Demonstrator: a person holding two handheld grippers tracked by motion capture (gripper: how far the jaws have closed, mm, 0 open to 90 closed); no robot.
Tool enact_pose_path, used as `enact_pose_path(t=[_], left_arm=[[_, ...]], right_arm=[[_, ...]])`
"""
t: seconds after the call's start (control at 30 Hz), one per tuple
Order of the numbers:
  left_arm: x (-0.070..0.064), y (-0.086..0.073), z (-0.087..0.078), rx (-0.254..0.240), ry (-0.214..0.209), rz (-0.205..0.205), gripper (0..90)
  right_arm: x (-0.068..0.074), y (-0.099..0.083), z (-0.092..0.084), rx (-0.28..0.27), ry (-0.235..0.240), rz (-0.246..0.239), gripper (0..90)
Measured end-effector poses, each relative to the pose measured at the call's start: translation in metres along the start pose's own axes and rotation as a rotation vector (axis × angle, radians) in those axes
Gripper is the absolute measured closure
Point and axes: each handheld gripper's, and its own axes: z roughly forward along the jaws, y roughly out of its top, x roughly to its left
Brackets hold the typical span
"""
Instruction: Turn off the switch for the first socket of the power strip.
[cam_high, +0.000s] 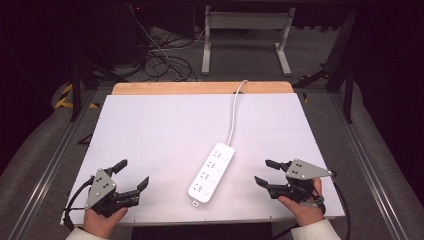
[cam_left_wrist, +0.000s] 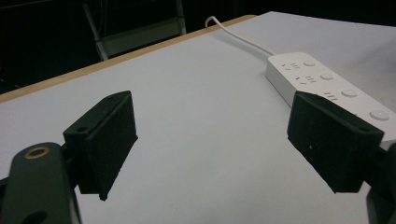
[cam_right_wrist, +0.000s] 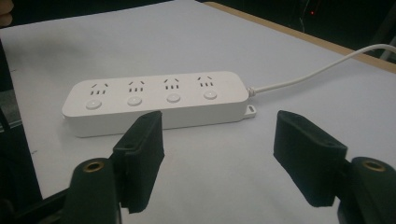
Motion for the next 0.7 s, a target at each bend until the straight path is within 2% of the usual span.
enact_pose_path(t=[0.17,0.7], left_arm=[[0.0000,0.0004,0.0002,0.007,-0.010,0.002,16.2],[-0.0022,0.0014,-0.0011,-0.001,0.007,0.020,16.3]], right_arm=[[0.0006,-0.0002,0.0000,0.013,0.006,-0.016,31.9],[0.0036,0.0024,-0.0013,0.025,0.012,-0.021,34.6]])
